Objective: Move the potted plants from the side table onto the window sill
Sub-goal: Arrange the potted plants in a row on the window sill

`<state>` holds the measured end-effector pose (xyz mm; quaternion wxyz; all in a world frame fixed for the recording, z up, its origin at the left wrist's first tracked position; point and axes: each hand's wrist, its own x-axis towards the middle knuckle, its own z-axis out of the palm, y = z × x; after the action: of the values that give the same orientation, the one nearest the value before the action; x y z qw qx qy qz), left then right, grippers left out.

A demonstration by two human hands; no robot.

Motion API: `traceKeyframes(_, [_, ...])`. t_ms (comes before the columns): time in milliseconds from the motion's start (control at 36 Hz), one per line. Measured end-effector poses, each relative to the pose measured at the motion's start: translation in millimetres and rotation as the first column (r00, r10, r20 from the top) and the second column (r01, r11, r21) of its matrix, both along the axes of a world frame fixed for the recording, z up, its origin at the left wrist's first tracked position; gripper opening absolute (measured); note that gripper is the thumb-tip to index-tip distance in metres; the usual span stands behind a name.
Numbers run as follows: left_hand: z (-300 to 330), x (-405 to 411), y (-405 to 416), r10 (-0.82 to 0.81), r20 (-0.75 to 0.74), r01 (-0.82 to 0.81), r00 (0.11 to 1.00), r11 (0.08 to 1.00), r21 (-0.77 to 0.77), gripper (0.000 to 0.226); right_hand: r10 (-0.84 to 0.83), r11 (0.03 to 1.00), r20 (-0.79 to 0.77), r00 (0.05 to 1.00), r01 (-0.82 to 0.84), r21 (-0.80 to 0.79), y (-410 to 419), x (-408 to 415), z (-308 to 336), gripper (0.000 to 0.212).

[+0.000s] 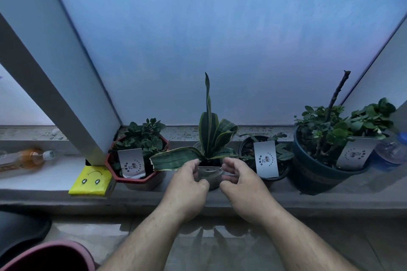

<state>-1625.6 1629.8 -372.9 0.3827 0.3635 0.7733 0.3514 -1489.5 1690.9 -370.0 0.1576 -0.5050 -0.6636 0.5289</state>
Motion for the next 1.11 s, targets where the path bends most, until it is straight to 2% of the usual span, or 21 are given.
traceKeyframes(306, [6, -2, -1, 0.013, -0.023, -0.012, 1.000, 0.999, 0.030, 0.065, 0.010, 1.000, 0.002, 1.000, -0.010, 0.001, 0, 3, 3, 0.066])
traceKeyframes(639, [19, 9, 3, 0.032, -0.024, -0.029, 0.999, 0.988, 0.149, 0.058, -0.020, 0.998, -0.017, 1.000, 0.020, 0.053, 7, 27, 14, 0.062])
traceKeyframes(750, [22, 17, 5, 0.025, -0.003, -0.024, 1.000, 0.984, 0.175, 0.056, -0.073, 0.994, -0.013, 0.997, 0.074, 0.083, 15, 45, 19, 0.058])
traceKeyframes(944, [18, 35, 10, -0.015, 0.095, -0.001, 0.995, 0.985, 0.172, 0.053, -0.327, 0.942, 0.033, 0.944, 0.323, 0.095, 33, 81, 20, 0.047])
traceKeyframes(1111, [12, 60, 20, -0.063, 0.215, 0.032, 0.975, 0.989, 0.145, 0.058, -0.355, 0.935, 0.042, 0.934, 0.354, 0.034, 40, 92, 11, 0.051])
